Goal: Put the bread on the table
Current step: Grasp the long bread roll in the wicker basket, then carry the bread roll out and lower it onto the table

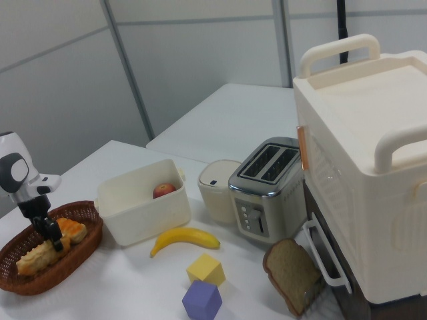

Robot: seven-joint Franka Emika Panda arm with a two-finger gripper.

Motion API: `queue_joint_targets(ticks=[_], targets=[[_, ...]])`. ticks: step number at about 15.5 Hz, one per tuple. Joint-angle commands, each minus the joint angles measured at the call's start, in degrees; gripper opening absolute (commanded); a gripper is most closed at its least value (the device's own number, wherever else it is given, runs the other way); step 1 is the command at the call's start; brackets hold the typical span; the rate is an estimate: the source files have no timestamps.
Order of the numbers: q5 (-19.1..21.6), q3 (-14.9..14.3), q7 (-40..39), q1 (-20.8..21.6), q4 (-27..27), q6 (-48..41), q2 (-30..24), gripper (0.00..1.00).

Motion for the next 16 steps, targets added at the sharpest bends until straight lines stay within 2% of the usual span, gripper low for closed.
queue_joint_targets(ticks=[1,4,6,8,12,16], targets=[[0.6,-1.0,0.9,1.0,2.1,-2.0,-2.1,0.00],[1.2,-1.3,-2.3,-0.5,2.2,-8.0,-7.2,0.00],[1.5,-1.6,-4.6,-3.6,2.2,-11.7,-10.2,0.00],[2.7,-1.7,-9.0,-8.0,1.7,-15.1,-12.9,0.00],[4.5,-1.8,-21.9,-19.8,0.7,-20.8,-15.2,0.00],[3.9,-2.0,-28.7,-26.7,-2.3,-18.5,-12.9,0.00]])
